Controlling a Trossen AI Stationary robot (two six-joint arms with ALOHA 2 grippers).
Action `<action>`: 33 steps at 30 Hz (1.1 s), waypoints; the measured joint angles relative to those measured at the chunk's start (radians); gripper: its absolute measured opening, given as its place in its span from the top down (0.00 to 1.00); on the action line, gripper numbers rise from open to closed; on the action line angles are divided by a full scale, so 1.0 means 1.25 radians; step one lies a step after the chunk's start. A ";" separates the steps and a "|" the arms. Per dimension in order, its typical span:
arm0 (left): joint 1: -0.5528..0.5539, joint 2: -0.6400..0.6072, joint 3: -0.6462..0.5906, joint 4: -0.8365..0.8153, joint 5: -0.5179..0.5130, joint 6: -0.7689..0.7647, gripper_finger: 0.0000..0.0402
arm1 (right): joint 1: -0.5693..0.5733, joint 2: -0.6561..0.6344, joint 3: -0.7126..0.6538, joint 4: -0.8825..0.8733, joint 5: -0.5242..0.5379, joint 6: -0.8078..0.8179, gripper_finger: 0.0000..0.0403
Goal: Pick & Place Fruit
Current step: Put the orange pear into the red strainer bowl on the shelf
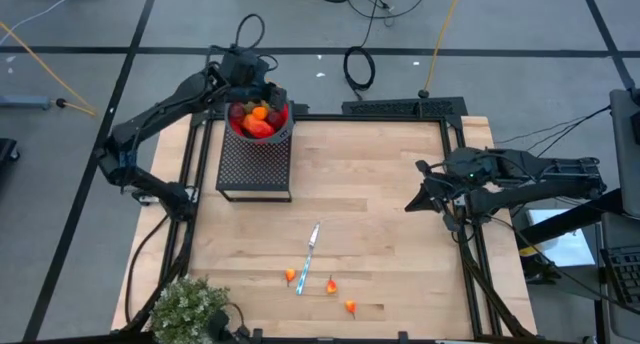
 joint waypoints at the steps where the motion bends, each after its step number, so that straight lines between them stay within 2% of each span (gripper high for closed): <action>1: 0.007 0.009 0.000 -0.003 0.012 -0.005 0.78 | 0.000 -0.007 0.000 -0.006 0.000 0.000 1.00; 10: 0.034 0.038 -0.001 -0.030 0.018 -0.021 0.78 | 0.000 -0.062 0.000 -0.017 0.027 0.039 1.00; 18: 0.029 0.038 -0.001 -0.148 -0.008 -0.050 0.78 | -0.001 -0.085 0.000 -0.027 0.065 0.039 1.00; 33: 0.017 0.076 0.000 -0.096 -0.028 -0.083 0.78 | 0.000 -0.085 0.000 -0.027 0.065 0.042 1.00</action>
